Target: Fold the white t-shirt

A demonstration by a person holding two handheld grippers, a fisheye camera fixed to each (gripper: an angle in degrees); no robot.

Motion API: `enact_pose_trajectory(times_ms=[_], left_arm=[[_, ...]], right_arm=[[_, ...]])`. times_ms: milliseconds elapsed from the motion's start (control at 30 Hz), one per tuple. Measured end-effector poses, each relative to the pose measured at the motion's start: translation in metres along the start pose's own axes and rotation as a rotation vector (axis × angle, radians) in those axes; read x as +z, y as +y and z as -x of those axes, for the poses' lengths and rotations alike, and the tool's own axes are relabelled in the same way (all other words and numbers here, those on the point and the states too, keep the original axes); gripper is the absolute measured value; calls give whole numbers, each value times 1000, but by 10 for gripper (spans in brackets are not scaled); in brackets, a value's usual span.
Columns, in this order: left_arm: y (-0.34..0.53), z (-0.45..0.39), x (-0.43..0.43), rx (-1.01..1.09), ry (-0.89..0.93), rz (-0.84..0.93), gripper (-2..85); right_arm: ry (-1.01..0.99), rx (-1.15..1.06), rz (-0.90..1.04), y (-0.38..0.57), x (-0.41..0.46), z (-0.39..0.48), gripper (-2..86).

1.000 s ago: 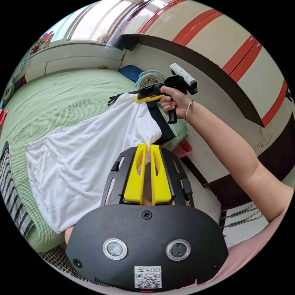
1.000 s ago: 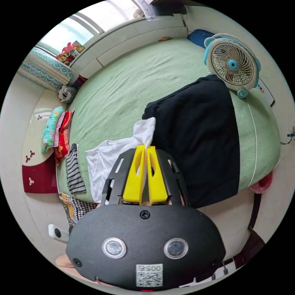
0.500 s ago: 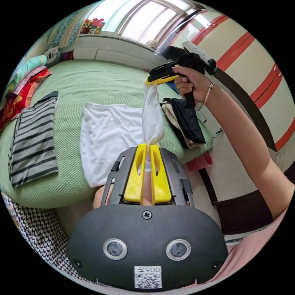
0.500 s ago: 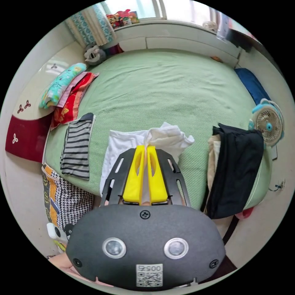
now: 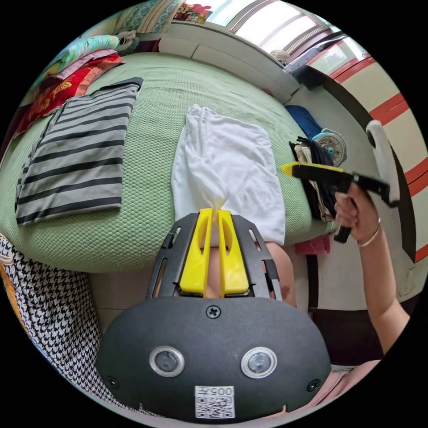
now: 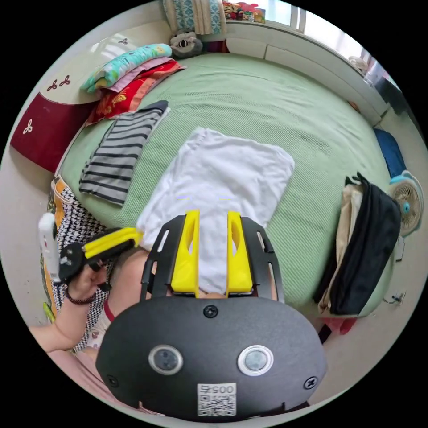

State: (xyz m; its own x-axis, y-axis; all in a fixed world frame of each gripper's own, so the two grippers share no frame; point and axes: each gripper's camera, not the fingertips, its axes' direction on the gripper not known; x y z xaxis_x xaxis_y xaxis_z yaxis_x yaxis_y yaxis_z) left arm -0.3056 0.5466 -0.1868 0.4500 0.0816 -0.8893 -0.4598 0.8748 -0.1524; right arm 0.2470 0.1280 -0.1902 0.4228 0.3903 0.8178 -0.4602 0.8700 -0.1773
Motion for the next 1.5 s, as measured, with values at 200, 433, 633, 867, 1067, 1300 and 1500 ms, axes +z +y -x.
enact_pose_trajectory(times_ms=[200,433,633,867,1067,1300,1500], left_arm=[[-12,-21,-40,80,32,-78,29],[-30,-62,-87,159,43,-152,27],[-32,-68,-105,168,8,-175,24],[-8,-25,-82,93,-28,-106,21],[28,42,-9,-74,-54,92,8],[34,62,8,-77,-22,106,3],[38,61,11,-44,-37,92,2]], right_arm=[[56,67,-11,93,16,14,103],[12,110,-46,121,30,66,139],[147,223,-7,97,55,77,122],[144,313,8,106,65,66,5],[102,307,105,117,94,59,-7],[12,226,62,96,62,60,36],[-71,70,-102,5,35,90,106]])
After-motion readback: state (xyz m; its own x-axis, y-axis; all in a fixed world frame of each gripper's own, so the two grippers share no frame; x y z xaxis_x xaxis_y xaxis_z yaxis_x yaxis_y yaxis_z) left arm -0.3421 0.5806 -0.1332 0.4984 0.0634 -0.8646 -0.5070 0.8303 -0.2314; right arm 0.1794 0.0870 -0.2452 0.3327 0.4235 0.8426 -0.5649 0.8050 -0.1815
